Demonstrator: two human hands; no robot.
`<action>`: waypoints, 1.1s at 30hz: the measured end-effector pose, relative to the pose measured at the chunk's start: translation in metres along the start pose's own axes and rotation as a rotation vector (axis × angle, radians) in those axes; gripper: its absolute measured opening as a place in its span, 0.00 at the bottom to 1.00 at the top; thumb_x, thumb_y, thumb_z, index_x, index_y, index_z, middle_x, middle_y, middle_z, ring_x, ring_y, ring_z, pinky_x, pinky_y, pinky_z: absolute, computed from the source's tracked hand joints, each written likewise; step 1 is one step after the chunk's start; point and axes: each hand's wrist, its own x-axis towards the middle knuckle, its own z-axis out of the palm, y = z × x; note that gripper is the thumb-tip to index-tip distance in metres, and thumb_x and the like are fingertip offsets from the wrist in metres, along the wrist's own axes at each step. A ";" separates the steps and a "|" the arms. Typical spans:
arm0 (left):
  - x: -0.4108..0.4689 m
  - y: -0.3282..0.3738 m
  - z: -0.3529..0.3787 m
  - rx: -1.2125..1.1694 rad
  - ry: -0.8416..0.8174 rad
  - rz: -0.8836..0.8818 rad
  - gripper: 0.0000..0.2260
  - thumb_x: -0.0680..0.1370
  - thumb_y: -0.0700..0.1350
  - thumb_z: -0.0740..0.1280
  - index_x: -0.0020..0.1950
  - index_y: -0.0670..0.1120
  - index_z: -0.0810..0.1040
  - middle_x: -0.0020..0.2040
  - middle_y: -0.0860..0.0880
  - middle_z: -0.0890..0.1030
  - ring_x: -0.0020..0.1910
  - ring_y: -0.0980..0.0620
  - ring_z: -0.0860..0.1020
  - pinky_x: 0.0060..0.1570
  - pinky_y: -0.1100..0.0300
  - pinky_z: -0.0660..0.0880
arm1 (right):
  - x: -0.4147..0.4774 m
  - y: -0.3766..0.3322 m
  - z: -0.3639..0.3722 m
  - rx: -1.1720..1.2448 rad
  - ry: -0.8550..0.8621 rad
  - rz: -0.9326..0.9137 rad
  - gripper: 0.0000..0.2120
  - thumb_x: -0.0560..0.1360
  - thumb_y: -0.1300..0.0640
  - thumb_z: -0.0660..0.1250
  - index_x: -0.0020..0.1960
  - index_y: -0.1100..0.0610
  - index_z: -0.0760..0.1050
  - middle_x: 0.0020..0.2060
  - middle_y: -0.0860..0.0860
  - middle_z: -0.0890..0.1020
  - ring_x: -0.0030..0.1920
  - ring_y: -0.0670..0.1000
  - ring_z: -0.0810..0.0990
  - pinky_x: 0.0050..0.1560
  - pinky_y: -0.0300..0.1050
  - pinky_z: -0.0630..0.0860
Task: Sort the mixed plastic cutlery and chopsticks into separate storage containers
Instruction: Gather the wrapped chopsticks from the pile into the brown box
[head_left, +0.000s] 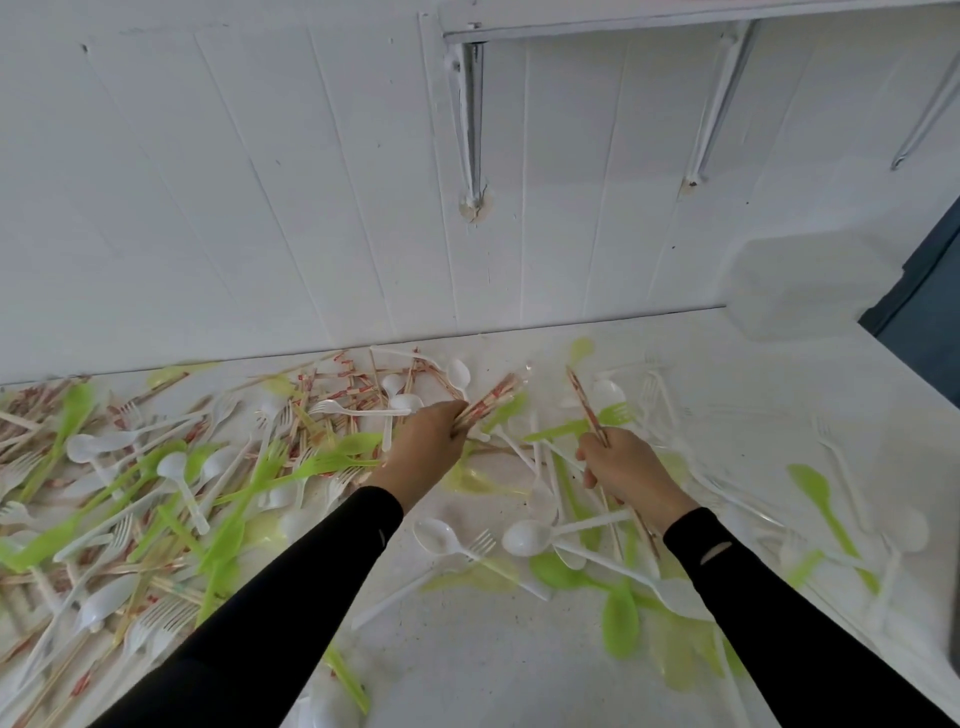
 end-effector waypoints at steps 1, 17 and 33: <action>0.004 0.001 0.002 0.033 -0.041 0.012 0.06 0.80 0.44 0.64 0.47 0.43 0.78 0.38 0.46 0.80 0.38 0.44 0.79 0.35 0.52 0.74 | 0.001 0.002 -0.003 0.011 0.015 0.009 0.13 0.78 0.51 0.58 0.47 0.57 0.78 0.30 0.49 0.83 0.31 0.49 0.76 0.37 0.44 0.72; -0.002 0.007 0.020 0.504 -0.132 0.194 0.10 0.82 0.47 0.61 0.60 0.45 0.74 0.58 0.48 0.72 0.53 0.47 0.77 0.36 0.56 0.68 | 0.007 -0.009 -0.012 0.740 -0.139 0.050 0.09 0.83 0.58 0.58 0.58 0.57 0.75 0.32 0.49 0.73 0.30 0.50 0.74 0.35 0.46 0.76; -0.032 0.007 -0.076 -0.393 -0.077 -0.017 0.08 0.82 0.48 0.63 0.55 0.46 0.79 0.45 0.53 0.82 0.44 0.57 0.79 0.45 0.63 0.73 | -0.016 -0.039 -0.001 0.850 -0.151 -0.131 0.10 0.85 0.54 0.55 0.61 0.50 0.73 0.34 0.52 0.75 0.29 0.50 0.71 0.32 0.44 0.70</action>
